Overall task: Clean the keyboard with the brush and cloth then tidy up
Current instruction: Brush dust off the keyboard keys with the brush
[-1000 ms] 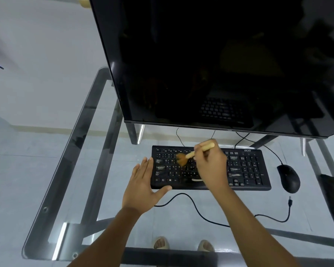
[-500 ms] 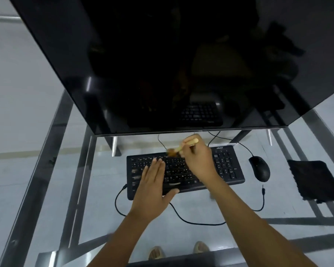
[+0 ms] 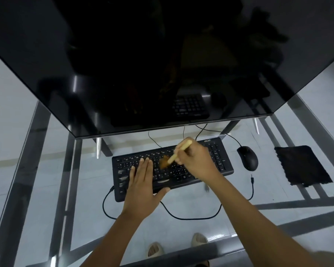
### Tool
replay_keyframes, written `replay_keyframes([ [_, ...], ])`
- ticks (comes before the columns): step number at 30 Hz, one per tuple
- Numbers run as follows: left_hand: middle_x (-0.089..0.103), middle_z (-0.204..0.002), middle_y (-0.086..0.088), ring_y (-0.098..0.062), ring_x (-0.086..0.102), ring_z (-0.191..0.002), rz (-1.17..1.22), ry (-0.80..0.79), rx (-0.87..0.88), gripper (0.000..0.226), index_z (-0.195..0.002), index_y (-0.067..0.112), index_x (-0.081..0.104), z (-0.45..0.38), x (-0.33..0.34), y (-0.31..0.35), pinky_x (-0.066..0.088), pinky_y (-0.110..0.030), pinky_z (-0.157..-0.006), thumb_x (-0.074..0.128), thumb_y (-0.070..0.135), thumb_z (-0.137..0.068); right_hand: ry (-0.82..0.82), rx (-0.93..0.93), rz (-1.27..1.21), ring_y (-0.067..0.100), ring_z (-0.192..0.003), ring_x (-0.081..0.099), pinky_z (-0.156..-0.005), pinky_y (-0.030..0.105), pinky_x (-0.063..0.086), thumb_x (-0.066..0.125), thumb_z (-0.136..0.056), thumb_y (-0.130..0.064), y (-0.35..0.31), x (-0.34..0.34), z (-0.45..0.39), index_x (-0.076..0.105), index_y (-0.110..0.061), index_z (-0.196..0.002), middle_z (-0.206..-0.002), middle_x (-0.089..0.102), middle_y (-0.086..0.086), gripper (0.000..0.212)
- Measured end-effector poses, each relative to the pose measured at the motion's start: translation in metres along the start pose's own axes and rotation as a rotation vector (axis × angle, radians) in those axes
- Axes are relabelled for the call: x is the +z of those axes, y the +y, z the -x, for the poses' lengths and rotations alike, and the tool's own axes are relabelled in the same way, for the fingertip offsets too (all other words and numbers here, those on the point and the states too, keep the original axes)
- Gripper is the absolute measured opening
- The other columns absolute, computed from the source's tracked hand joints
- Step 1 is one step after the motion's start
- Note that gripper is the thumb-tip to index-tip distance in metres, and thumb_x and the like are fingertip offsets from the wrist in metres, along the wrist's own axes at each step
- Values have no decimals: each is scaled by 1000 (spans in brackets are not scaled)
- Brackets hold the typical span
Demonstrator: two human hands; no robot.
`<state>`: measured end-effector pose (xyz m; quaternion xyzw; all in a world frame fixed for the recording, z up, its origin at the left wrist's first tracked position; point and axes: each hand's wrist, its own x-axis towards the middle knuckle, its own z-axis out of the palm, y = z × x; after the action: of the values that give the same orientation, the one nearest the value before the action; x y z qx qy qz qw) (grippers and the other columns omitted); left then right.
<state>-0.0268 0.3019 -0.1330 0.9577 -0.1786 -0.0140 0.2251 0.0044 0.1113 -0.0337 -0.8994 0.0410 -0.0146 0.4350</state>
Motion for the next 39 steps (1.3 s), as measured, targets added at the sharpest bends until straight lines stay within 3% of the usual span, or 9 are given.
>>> replay_keyframes([
  [5,20,-157,-7,-18,7,-147,-54,4,-6,97,-149,6,20,-3,-4,4,-5,-42,-117,41,74,-83,307,10,-41,-3,-64,64,-58,14,50,55,-92,-4,5,-14,-3,60,-11,-89,-75,68,-8,9],
  [8,15,-158,-6,-17,1,-147,-49,-18,2,100,-150,7,16,-6,-6,3,-6,-41,-117,39,76,-82,-4,58,21,4,-61,67,-57,21,54,58,-93,-10,7,-11,2,61,-11,-90,-68,68,-7,5],
  [12,9,-160,-4,-13,-8,-146,-46,-51,2,102,-151,9,10,-8,-7,5,-7,-41,-118,37,77,-81,216,45,41,4,-61,64,-57,16,48,58,-93,-11,17,-16,3,60,-12,-88,-71,68,-8,6],
  [14,11,-159,-5,-13,-6,-146,-38,-46,4,102,-151,8,12,-8,-8,4,-4,-43,-119,38,77,-81,51,91,3,15,-62,67,-58,27,56,58,-92,-12,17,-17,4,62,-12,-88,-68,69,-5,5],
  [18,13,-159,-5,-15,0,-147,-55,-54,2,102,-150,6,15,-5,-7,4,-6,-41,-118,36,78,-81,167,84,99,3,-59,61,-56,9,46,59,-92,-12,21,-21,10,61,-14,-87,-73,69,-3,5],
  [22,16,-159,-5,-15,2,-147,-74,-49,-4,102,-150,6,17,-7,-6,4,-2,-43,-119,37,78,-80,-71,133,118,17,-62,67,-64,33,59,60,-91,-16,25,-25,18,63,-12,-91,-73,69,5,5],
  [25,13,-159,-4,-14,-1,-147,-89,-57,-16,103,-151,7,15,-6,-6,6,-3,-43,-119,34,79,-80,161,158,139,-1,-58,61,-54,10,48,60,-92,-20,30,-30,22,62,-13,-90,-67,63,-8,8],
  [36,12,-159,-7,-15,-4,-147,-88,-58,28,102,-151,7,14,-25,1,33,-2,-45,-118,31,79,-81,1,182,-109,18,-71,71,-70,34,61,59,-93,-15,22,-27,-16,62,-11,-92,-79,70,5,5],
  [39,12,-159,-7,-15,-4,-147,-76,-53,36,101,-151,6,14,-29,2,38,-2,-45,-118,32,78,-81,228,173,-114,17,-65,67,-63,31,58,59,-93,-16,21,-30,-23,61,-13,-92,-75,69,2,4],
])
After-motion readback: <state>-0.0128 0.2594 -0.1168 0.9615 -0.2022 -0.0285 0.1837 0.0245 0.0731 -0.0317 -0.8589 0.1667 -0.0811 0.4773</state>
